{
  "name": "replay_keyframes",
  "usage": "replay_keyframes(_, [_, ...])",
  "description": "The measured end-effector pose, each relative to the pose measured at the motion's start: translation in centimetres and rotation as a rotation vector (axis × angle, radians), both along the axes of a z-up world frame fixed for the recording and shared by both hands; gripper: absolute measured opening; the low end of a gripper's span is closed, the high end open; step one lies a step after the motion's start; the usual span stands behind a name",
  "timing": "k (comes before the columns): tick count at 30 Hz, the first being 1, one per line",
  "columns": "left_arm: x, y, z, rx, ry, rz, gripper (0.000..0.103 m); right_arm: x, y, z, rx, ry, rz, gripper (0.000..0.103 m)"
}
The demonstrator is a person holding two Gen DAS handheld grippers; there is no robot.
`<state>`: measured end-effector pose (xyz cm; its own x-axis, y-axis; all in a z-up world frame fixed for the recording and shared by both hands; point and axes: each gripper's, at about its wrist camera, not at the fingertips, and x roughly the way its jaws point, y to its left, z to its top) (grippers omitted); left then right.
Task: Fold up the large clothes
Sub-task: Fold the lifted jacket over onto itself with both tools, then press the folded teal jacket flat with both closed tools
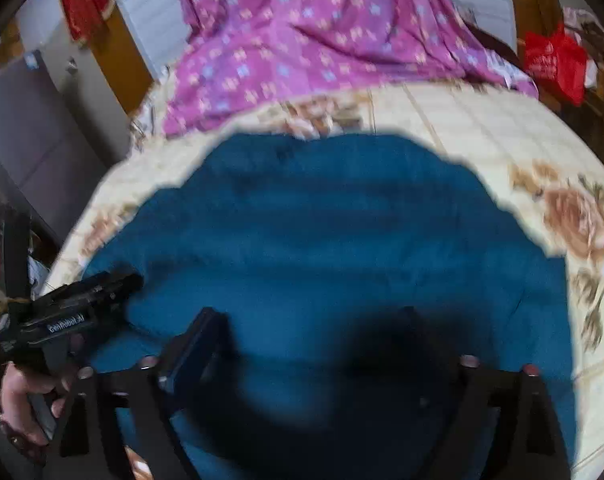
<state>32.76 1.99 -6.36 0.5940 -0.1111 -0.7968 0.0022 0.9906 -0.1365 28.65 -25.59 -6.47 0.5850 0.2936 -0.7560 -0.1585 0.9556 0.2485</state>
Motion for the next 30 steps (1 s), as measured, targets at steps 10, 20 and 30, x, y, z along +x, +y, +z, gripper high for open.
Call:
replay_keyframes(10, [-0.6, 0.8, -0.6, -0.079, -0.014, 0.026, 0.103, -0.4, 0.4, -1.4, -0.061, -0.028, -0.028, 0.103])
replay_keyframes(20, [-0.2, 1.2, -0.5, -0.103, 0.007, 0.043, 0.103, -1.0, 0.4, -1.3, -0.053, -0.04, -0.049, 0.103])
replay_keyframes(30, [-0.8, 3.2, -0.9, -0.245, -0.04, 0.065, 0.103, -0.9, 0.5, -1.6, -0.056, -0.02, -0.083, 0.103])
